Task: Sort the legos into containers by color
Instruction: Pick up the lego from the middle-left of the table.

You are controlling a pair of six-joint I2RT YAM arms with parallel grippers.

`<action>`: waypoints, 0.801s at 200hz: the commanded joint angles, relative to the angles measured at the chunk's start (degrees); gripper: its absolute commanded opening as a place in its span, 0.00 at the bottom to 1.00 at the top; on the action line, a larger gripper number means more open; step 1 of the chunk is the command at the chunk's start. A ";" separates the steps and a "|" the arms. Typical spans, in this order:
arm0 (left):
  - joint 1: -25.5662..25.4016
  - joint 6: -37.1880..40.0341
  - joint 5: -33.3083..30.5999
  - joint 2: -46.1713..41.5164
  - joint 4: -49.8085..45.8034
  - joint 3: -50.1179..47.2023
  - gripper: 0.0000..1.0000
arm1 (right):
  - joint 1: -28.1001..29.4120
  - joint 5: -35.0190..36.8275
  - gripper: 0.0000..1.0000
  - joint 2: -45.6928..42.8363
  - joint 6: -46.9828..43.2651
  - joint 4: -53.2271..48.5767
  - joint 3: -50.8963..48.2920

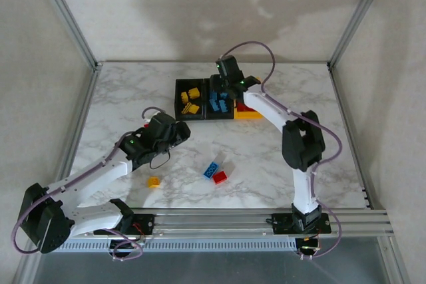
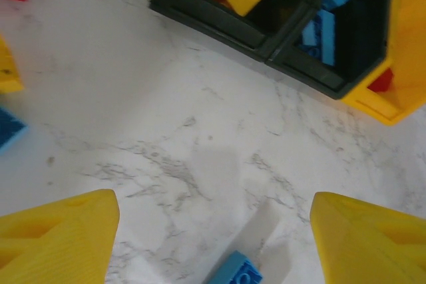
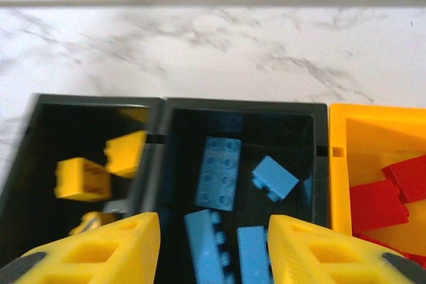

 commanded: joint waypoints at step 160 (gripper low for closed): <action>16.86 12.20 -5.79 24.21 -2.34 4.76 0.78 | 8.81 -20.57 0.54 -42.37 3.01 12.53 -47.12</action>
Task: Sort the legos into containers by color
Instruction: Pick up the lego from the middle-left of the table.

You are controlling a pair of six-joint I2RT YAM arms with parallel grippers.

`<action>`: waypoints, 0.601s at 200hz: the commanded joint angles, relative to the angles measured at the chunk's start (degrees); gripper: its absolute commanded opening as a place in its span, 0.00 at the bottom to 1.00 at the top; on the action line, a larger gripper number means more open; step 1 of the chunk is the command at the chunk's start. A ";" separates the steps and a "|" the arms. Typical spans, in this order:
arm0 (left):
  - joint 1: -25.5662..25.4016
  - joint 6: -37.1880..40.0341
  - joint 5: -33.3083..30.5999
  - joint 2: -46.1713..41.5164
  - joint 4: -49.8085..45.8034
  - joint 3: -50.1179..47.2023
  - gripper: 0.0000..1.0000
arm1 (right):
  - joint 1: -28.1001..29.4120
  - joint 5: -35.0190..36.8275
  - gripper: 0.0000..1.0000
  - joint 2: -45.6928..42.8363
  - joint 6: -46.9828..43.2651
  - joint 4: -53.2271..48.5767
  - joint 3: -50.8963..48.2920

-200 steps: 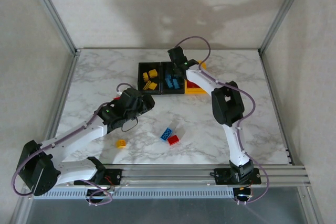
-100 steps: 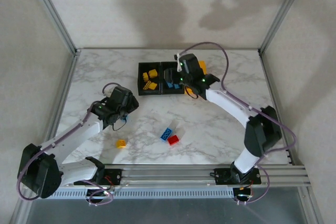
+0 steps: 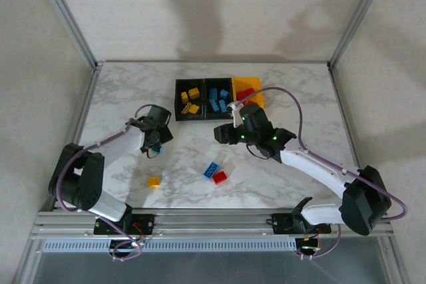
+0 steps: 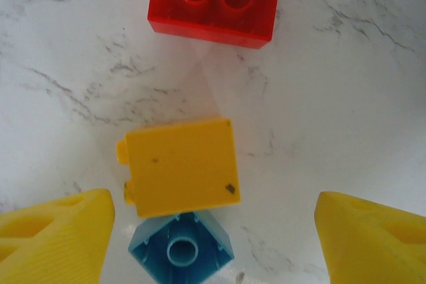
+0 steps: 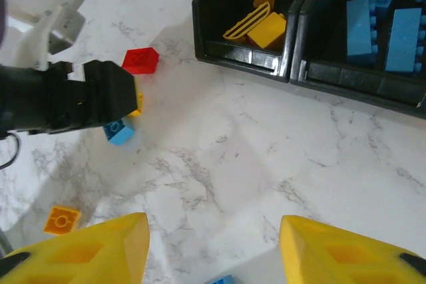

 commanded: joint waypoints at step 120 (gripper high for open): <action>3.38 5.18 -2.58 3.71 1.11 3.34 0.35 | 1.47 -4.48 0.52 -3.01 1.38 2.02 -1.00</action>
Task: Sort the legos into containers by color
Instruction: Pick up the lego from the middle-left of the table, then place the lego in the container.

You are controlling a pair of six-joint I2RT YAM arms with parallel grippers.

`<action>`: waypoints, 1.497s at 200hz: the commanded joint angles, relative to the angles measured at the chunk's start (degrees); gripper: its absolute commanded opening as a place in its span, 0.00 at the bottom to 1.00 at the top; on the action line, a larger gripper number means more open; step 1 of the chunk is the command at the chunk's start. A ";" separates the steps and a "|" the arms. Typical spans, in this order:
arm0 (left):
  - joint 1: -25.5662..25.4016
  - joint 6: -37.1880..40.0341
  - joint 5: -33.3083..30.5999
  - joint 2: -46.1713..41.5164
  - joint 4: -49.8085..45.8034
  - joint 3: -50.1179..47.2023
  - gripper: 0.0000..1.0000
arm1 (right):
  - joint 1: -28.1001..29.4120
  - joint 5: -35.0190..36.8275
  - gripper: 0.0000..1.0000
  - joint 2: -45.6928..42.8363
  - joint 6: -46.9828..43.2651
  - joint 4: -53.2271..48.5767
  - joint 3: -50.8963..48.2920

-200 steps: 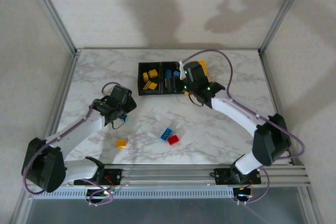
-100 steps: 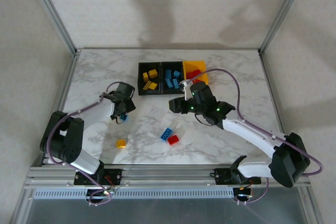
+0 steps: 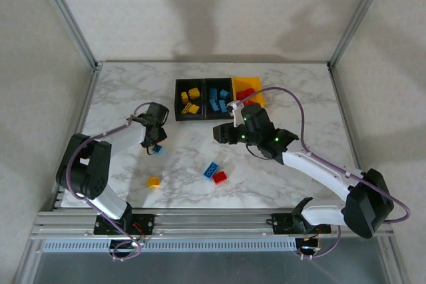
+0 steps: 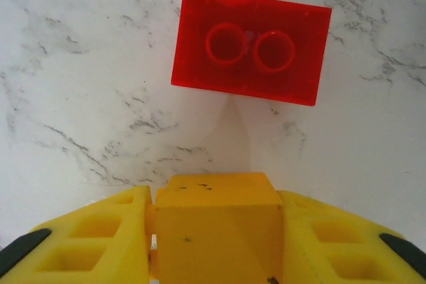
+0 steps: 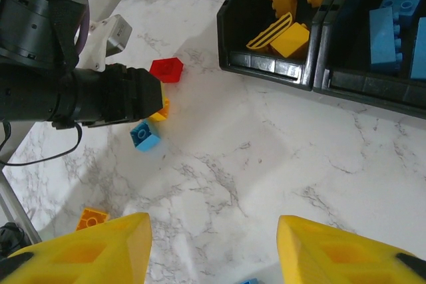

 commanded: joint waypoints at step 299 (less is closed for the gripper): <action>-8.89 4.51 4.39 34.98 -12.88 59.49 0.41 | 1.31 6.88 0.54 -10.99 4.27 -4.35 -6.28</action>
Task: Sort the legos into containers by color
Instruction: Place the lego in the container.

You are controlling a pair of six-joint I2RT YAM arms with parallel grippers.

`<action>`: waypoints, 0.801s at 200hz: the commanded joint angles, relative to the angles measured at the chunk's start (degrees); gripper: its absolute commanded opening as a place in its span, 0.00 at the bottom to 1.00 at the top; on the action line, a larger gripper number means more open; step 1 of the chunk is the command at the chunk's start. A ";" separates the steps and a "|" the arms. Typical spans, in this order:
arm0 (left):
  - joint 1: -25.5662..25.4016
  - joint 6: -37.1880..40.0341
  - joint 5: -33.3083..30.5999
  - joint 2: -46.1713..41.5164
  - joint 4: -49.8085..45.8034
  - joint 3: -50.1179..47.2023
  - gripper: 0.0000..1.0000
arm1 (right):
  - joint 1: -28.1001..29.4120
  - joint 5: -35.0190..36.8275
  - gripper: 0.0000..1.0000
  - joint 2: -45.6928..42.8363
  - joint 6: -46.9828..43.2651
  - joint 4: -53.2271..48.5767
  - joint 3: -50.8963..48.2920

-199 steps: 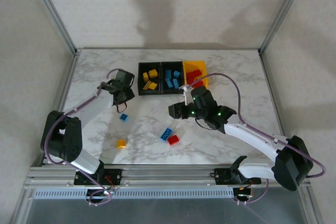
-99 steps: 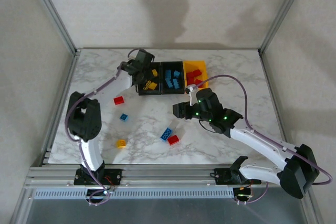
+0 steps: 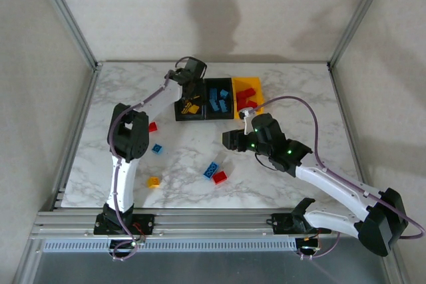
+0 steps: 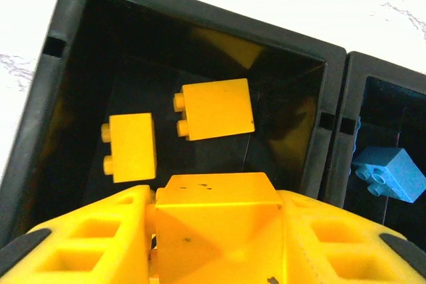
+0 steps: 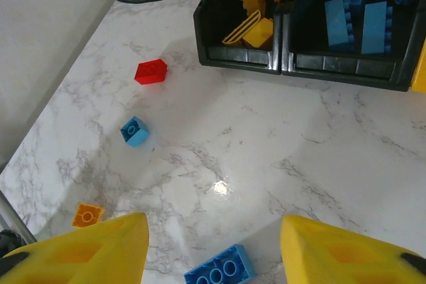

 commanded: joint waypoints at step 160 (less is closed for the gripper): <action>-2.10 1.16 4.72 -19.97 2.59 -14.97 0.63 | 0.45 2.20 0.60 2.69 0.06 -3.71 1.85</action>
